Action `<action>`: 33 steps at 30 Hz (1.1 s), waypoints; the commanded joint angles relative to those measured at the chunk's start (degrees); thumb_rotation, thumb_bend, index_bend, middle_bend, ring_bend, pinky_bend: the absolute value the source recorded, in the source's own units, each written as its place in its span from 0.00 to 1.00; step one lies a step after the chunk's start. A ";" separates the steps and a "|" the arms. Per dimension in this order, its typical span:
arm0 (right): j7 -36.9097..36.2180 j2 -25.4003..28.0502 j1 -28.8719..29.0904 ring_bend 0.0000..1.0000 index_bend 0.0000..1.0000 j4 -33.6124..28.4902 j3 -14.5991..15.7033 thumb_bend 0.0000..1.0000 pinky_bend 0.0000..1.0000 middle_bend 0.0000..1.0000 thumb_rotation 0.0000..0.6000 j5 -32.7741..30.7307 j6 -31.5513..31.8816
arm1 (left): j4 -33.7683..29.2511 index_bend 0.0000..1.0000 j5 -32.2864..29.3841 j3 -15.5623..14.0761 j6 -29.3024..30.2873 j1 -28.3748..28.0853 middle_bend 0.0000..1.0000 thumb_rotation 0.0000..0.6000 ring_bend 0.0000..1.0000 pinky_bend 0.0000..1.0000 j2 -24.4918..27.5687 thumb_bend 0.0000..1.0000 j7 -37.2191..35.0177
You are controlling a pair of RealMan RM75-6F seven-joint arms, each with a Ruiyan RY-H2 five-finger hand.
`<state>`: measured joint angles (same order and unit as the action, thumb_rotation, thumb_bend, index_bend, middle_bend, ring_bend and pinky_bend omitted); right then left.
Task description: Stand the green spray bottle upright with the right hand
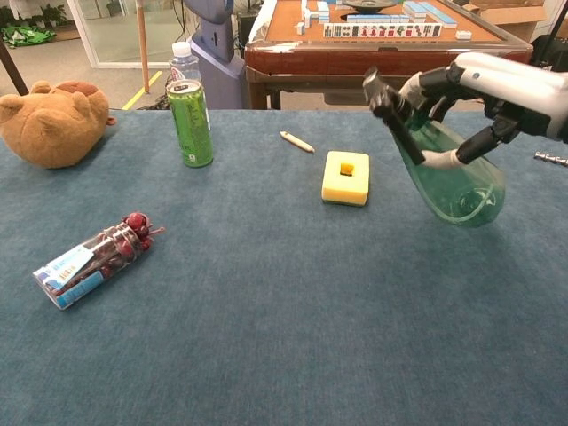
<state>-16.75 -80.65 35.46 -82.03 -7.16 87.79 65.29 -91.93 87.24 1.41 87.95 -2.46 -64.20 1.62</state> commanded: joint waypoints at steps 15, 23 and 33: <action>-34.96 -2.22 -0.19 0.42 0.63 3.31 -3.37 0.36 0.40 0.47 1.00 -4.33 -2.70 | -0.68 0.02 -0.10 0.22 0.54 0.25 0.00 1.00 0.00 0.00 0.57 0.33 0.23; -43.73 -5.57 0.48 0.41 0.63 8.45 -3.14 0.36 0.40 0.45 1.00 -2.64 -2.36 | -0.99 0.02 -0.15 0.16 0.42 0.30 0.00 1.00 0.00 0.00 0.63 0.33 0.72; -49.33 -8.46 0.70 0.35 0.62 14.96 -0.67 0.28 0.37 0.43 1.00 1.85 1.04 | -0.99 0.02 -0.41 0.18 -0.01 0.18 0.00 1.00 0.00 0.00 0.39 0.33 1.16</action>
<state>-65.71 -88.94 36.09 -67.38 -8.17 89.27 66.02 -92.92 86.82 1.59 87.94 -2.29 -63.81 2.79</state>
